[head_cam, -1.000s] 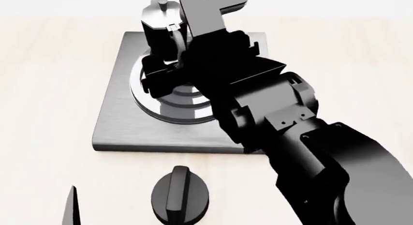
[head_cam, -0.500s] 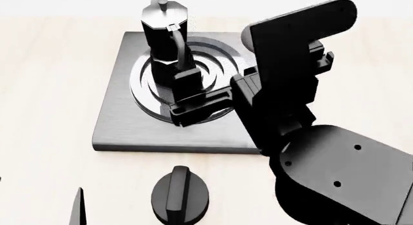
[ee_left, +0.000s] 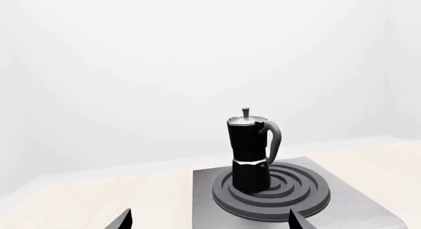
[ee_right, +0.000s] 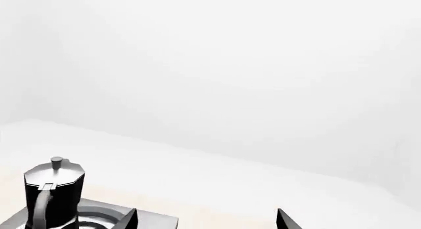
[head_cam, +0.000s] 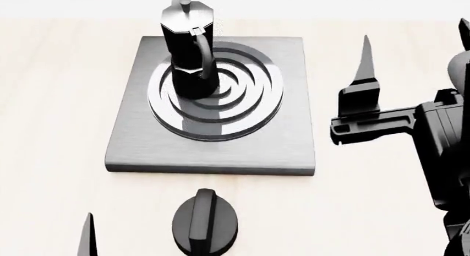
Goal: Put both moka pots on the stove.
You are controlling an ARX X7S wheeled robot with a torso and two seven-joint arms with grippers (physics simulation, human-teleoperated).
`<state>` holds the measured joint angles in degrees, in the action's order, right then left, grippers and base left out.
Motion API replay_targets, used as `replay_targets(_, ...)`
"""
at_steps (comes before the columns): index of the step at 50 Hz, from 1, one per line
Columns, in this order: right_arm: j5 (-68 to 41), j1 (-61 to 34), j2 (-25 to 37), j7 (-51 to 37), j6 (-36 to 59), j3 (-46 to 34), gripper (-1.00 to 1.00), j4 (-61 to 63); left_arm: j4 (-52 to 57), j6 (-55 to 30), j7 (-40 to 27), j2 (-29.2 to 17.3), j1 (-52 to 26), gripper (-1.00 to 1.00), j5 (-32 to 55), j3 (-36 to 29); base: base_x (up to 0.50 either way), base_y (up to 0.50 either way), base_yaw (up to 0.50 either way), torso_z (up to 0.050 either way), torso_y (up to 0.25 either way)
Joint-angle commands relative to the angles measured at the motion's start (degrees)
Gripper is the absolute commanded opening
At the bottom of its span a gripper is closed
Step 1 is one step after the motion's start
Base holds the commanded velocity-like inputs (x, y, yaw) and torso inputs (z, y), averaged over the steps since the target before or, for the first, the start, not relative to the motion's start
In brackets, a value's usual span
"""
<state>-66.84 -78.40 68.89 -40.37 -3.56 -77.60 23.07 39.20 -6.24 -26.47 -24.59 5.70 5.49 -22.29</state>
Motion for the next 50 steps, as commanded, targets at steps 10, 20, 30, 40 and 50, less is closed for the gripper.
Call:
replay_targets(10, -1.48, 1.41, 12.86, 4.47, 0.74, -0.09, 1.0, -5.86, 1.13, -0.55, -0.45, -0.54, 0.09, 1.0, 0.29, 0.34, 0.0, 0.0, 0.0, 0.0, 0.0)
replay_targets(20, -4.62, -0.93, 12.5, 12.19, 4.82, 1.39, 1.0, -13.88, 1.13, -0.19, -0.87, -0.91, 0.41, 1.0, 0.56, 1.01, 0.0, 0.0, 0.0, 0.0, 0.0)
replay_targets(30, -6.31, -1.96, 12.95, 19.12, 8.61, 1.8, 1.0, -20.21, 0.53, 0.31, -0.9, -0.76, 0.37, 1.0, 0.49, 0.63, 0.0, 0.0, 0.0, 0.0, 0.0)
replay_targets(40, -6.16, -2.48, 12.07, 22.88, 12.84, 1.56, 1.0, -26.6, 0.64, -0.01, -1.02, -0.74, 0.17, 1.0, 0.45, 0.38, 0.0, 0.0, 0.0, 0.0, 0.0)
replay_targets(50, -5.75, -3.99, 10.1, 26.81, 17.74, 1.72, 1.0, -33.32, 0.95, -0.33, -1.14, -0.83, 0.12, 1.0, 0.66, 0.3, 0.0, 0.0, 0.0, 0.0, 0.0)
